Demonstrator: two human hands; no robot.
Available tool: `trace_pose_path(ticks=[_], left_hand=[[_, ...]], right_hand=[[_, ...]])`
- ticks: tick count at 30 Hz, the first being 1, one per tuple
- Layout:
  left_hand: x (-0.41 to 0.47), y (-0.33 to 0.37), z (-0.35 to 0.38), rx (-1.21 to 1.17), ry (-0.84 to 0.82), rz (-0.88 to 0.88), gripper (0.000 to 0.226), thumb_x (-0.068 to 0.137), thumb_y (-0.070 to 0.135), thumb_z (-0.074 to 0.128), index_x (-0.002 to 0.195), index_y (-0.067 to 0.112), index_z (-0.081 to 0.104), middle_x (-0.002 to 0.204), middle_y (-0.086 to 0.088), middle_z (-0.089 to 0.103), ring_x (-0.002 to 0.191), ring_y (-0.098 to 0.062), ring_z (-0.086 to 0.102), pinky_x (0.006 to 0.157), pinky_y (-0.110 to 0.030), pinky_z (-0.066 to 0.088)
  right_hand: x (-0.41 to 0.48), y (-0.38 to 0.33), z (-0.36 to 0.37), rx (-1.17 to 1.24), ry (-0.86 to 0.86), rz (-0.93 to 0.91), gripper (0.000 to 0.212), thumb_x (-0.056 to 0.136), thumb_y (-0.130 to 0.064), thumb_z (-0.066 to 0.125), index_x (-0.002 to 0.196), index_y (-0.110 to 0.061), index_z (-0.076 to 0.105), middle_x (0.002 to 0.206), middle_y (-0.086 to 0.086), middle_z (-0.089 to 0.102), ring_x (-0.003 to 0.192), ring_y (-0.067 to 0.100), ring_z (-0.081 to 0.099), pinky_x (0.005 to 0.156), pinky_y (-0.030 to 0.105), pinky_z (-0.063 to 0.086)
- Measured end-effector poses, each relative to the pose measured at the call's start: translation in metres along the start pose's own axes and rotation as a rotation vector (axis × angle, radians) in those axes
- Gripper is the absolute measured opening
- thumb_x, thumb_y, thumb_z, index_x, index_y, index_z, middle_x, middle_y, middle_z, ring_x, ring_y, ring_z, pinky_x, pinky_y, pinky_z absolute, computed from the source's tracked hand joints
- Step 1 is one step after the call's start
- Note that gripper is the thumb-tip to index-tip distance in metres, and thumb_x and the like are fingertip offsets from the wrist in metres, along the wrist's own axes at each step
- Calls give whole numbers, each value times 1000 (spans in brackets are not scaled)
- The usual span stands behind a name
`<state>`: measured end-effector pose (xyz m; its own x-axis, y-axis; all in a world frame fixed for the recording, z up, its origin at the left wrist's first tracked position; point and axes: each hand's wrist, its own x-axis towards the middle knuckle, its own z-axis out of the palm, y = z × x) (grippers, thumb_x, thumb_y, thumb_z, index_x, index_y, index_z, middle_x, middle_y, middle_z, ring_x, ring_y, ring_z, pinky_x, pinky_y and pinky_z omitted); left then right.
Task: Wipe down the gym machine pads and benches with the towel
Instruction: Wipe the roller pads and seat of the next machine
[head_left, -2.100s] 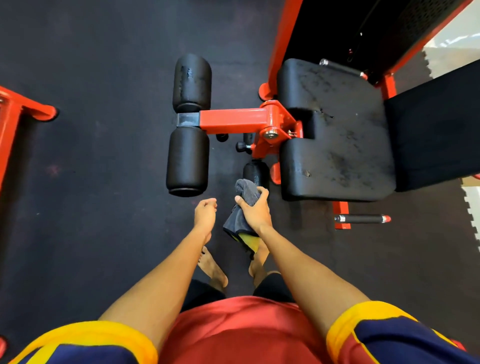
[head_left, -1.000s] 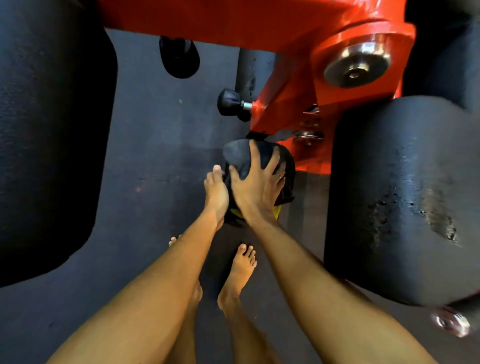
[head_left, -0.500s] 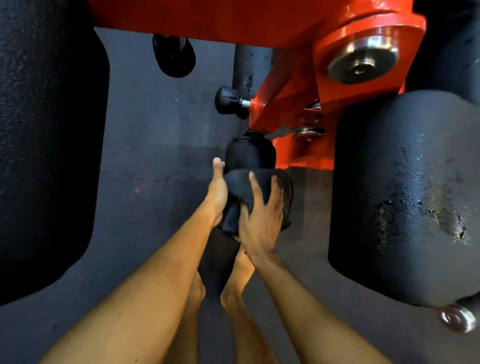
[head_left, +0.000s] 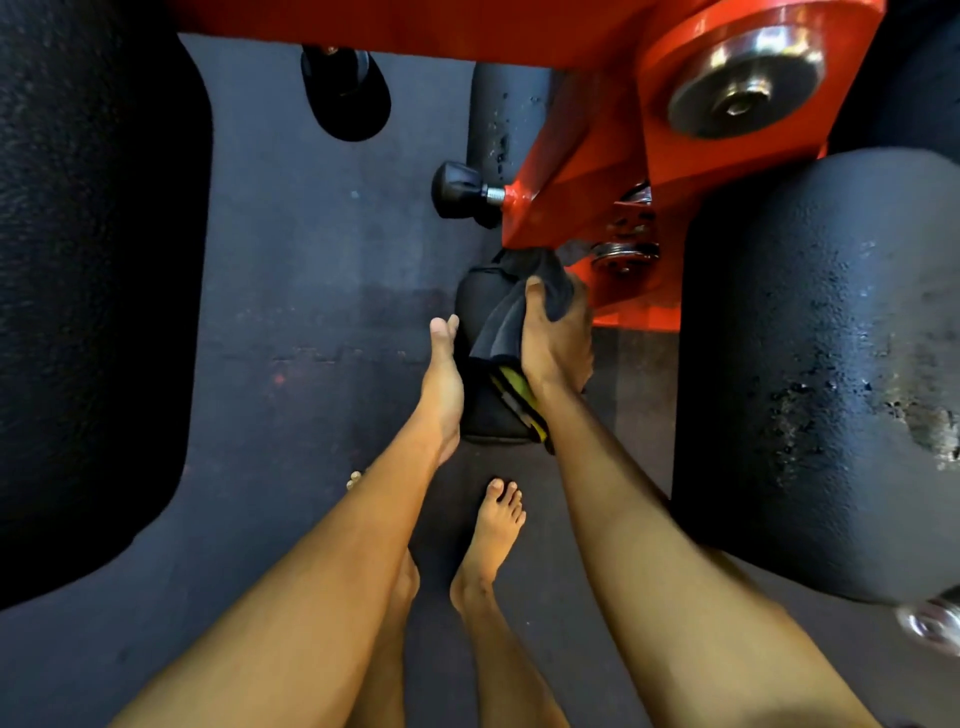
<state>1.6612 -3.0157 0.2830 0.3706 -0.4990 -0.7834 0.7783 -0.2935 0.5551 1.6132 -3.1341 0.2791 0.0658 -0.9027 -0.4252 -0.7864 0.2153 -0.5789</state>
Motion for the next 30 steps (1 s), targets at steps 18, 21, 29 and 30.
trace_pose_path(ticks=[18, 21, 29, 30], left_hand=[[-3, 8, 10, -10, 73, -39, 72, 98, 74, 29, 157, 34, 35, 158, 1, 44, 141, -16, 47, 120, -43, 36], [0, 9, 9, -31, 81, -66, 70, 102, 69, 27, 150, 22, 44, 140, -4, 61, 124, -16, 60, 111, -38, 46], [-3, 13, 9, 7, 50, -68, 59, 105, 62, 24, 139, 23, 54, 121, 1, 69, 107, -10, 64, 99, -30, 48], [-1, 11, 7, 15, 39, -51, 54, 106, 61, 24, 129, 28, 60, 116, 6, 73, 104, -6, 67, 96, -29, 51]], right_hand=[[-30, 23, -10, -126, -8, -265, 71, 92, -65, 52, 156, -39, 33, 162, -3, 37, 145, 26, 42, 114, 48, 43], [-71, 67, -23, -260, -93, -443, 70, 93, -45, 57, 158, -42, 30, 169, -1, 21, 153, 25, 27, 120, 45, 35], [-76, 50, -12, -315, -30, -424, 72, 95, -29, 67, 158, -42, 34, 170, 2, 21, 155, 33, 23, 124, 52, 26], [-63, 28, -4, -321, 12, -411, 69, 96, -33, 67, 157, -40, 36, 169, 3, 24, 155, 34, 24, 122, 54, 28]])
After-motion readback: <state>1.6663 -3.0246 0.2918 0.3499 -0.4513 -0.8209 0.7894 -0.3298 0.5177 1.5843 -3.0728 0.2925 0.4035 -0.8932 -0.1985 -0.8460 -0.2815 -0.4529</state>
